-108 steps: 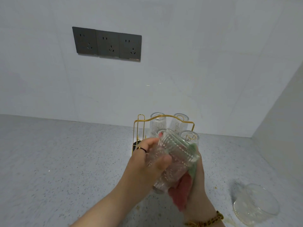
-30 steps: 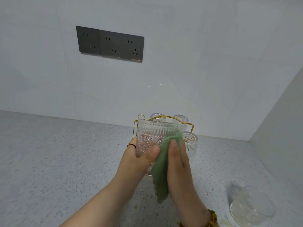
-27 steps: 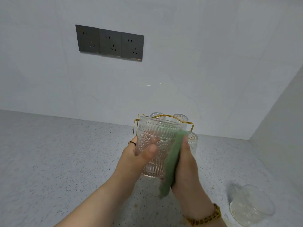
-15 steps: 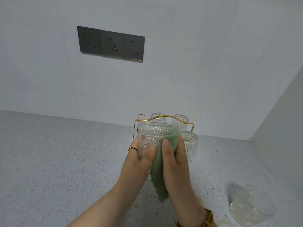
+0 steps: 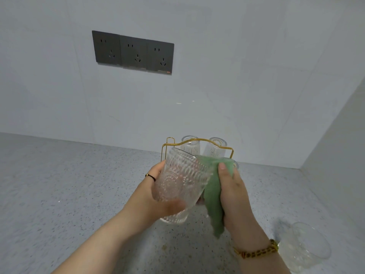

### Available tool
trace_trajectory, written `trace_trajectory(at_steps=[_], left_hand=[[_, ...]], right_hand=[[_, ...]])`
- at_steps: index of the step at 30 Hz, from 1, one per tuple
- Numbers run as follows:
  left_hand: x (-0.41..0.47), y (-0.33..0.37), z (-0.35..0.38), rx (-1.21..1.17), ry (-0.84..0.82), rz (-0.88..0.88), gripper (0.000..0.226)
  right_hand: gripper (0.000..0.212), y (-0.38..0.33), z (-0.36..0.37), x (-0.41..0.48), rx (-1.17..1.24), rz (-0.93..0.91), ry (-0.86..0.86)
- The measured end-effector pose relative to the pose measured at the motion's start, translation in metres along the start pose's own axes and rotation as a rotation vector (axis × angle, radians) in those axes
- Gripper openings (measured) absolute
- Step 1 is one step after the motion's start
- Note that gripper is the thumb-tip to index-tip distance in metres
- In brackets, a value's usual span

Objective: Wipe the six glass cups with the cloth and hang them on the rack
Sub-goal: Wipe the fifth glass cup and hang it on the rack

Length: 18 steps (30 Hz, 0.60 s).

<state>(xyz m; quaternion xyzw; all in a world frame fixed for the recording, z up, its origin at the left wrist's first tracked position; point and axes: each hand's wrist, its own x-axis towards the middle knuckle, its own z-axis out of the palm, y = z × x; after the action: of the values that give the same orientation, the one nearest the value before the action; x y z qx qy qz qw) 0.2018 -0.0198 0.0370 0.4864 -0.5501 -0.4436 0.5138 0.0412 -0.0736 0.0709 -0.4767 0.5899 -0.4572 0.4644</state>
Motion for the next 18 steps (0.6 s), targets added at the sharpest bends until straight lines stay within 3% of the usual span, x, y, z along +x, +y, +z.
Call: trace_trajectory(at_steps=[1, 3, 8, 12, 15, 18], left_hand=[[-0.001, 0.000, -0.005, 0.062, -0.026, 0.006, 0.086], [-0.003, -0.001, -0.011, 0.168, -0.073, 0.001, 0.097], [-0.005, 0.000, -0.008, 0.292, -0.093, 0.013, 0.086], [-0.005, 0.000, -0.007, 0.301, -0.108, 0.053, 0.086], [-0.002, -0.001, -0.010, 0.317, -0.102, 0.092, 0.084], [-0.004, -0.001, -0.017, 0.324, -0.111, 0.108, 0.082]], right_hand=[[0.013, 0.014, 0.004, -0.014, 0.145, -0.069, -0.092], [0.008, 0.004, -0.007, -0.014, 0.053, -0.226, 0.036], [0.023, -0.016, -0.011, -0.016, -0.192, -0.637, -0.053], [0.016, -0.029, 0.000, -0.026, -0.562, -0.703, -0.288], [0.026, -0.035, 0.000, -0.024, -0.635, -0.659, -0.421], [0.016, -0.046, -0.008, -0.025, -0.618, -0.565, -0.674]])
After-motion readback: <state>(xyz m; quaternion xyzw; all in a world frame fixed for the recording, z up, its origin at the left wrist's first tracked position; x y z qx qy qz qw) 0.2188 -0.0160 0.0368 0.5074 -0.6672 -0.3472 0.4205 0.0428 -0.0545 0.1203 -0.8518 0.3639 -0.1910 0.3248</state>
